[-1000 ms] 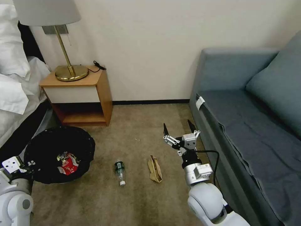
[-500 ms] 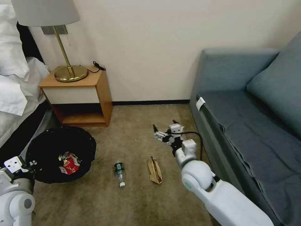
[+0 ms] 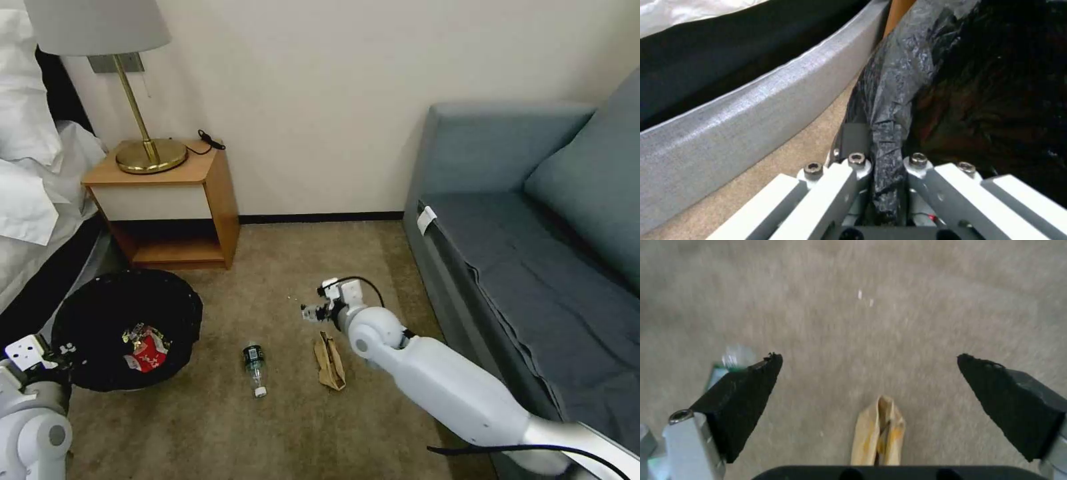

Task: Pick up the trash bin, then pick up the garbage on the floor and place it into the trash bin.

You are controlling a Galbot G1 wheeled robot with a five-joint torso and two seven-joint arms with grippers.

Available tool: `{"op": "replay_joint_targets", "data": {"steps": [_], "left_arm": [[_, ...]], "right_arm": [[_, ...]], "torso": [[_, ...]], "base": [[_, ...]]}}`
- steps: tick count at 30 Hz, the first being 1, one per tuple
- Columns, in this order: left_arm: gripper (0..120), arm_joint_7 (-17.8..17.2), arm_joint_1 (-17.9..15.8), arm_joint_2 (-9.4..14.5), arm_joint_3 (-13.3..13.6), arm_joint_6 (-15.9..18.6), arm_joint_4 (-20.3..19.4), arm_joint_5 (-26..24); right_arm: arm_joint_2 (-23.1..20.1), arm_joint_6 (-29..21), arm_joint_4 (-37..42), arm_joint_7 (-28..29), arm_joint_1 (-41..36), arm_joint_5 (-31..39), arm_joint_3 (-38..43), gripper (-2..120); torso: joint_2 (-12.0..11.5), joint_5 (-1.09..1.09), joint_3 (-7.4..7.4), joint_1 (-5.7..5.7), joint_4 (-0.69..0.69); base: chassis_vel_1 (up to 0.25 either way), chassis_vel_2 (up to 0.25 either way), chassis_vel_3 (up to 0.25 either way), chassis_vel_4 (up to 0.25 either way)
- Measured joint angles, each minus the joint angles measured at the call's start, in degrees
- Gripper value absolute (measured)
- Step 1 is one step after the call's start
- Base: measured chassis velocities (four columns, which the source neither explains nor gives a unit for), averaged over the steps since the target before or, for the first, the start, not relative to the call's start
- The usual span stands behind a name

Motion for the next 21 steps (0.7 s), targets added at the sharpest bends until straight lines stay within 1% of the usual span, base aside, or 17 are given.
{"op": "replay_joint_targets", "data": {"steps": [1,5,6,10,11,13,15,17,21], "left_arm": [[2,0.0,0.0,0.0,0.0,0.0,0.0,0.0],[2,0.1,-0.2,0.0,0.3,-0.1,0.5,0.2],[2,0.1,-0.2,0.0,0.3,-0.1,0.5,0.2],[2,0.1,-0.4,-0.1,0.8,-0.2,0.7,0.4],[2,0.1,-0.4,-0.1,0.8,-0.2,0.7,0.4],[2,0.1,-0.4,-0.1,0.8,-0.2,0.8,0.6],[2,0.1,-0.4,-0.1,0.8,-0.3,0.9,0.6],[2,0.2,-0.3,-0.1,0.8,-0.3,1.0,0.7],[2,0.2,-0.3,-0.1,0.8,-0.3,1.0,0.8]], "right_arm": [[0.0,0.0,0.0,0.0,0.0,0.0,0.0,100],[1.9,-2.1,-4.5,-2.1,1.1,-0.4,-2.9,100],[1.9,-2.1,-4.5,-2.1,1.1,-0.4,-2.9,100],[3.3,-2.4,-9.4,-4.5,2.4,-1.9,-5.6,100],[3.3,-2.4,-9.4,-4.5,2.4,-1.9,-5.6,100],[4.1,-2.2,-12.8,-6.0,2.7,-3.6,-6.9,100],[4.3,-2.1,-13.7,-6.4,2.7,-4.1,-7.1,100],[5.1,-1.1,-16.7,-7.6,2.5,-6.0,-7.6,100],[5.8,-0.3,-19.1,-8.7,2.2,-7.7,-7.9,100]], "torso": [[0.0,0.0,0.0,0.0,0.0],[0.0,0.0,0.0,0.0,0.0],[0.0,0.0,0.0,0.0,0.0],[0.0,0.0,0.0,0.0,0.0],[0.0,0.0,0.0,0.0,0.0],[0.0,0.0,0.0,0.0,0.0],[0.0,0.0,0.0,0.0,0.0],[0.0,0.0,0.0,0.0,0.0],[0.0,0.0,0.0,0.0,-0.01]], "base": [[0.0,0.0,0.0,0.0],[0.0,0.0,0.0,0.0],[0.0,0.0,0.0,0.0],[0.0,0.0,0.0,0.0],[0.0,0.0,0.0,0.0],[0.0,0.0,0.0,0.0],[0.0,0.0,0.0,0.0],[0.0,0.0,0.0,0.0],[0.0,0.0,0.0,0.0]]}}
